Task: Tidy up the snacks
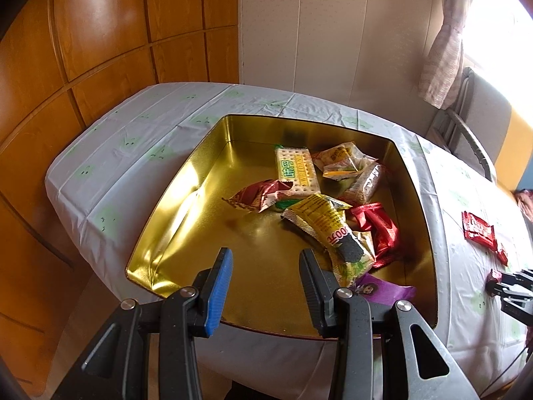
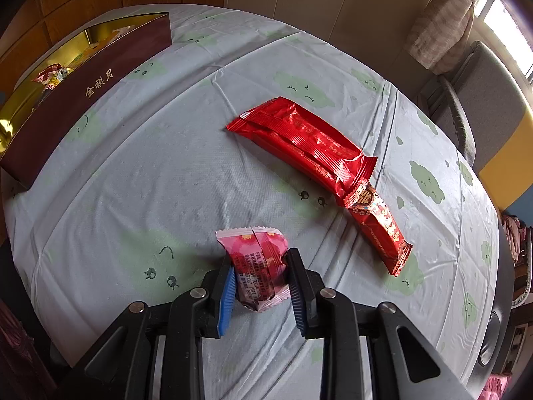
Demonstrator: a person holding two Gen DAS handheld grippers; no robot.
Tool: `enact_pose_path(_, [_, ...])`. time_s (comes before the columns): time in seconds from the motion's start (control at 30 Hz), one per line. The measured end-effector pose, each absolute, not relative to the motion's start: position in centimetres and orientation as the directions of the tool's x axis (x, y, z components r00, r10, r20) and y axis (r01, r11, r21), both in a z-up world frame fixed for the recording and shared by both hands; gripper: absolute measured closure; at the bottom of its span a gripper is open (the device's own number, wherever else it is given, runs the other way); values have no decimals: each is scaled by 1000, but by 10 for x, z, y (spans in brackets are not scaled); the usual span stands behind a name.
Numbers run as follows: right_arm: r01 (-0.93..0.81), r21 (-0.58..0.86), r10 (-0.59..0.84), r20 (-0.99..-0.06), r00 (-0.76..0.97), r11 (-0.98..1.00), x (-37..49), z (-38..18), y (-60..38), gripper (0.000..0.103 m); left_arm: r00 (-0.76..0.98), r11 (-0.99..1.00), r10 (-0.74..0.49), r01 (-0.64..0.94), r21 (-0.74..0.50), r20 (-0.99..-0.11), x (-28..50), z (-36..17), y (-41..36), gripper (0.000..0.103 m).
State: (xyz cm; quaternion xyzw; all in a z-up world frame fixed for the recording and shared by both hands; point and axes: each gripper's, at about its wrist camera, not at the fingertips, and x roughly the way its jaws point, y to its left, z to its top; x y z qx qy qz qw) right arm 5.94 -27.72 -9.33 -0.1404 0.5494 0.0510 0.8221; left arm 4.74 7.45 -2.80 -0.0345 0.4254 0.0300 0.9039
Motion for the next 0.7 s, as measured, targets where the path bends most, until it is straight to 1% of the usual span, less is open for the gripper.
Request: enact_pose_path(0.7, [-220, -178, -82, -919, 385, 959, 61, -93, -276, 74, 621, 989, 50, -138, -46, -782, 43, -33, 97, 61])
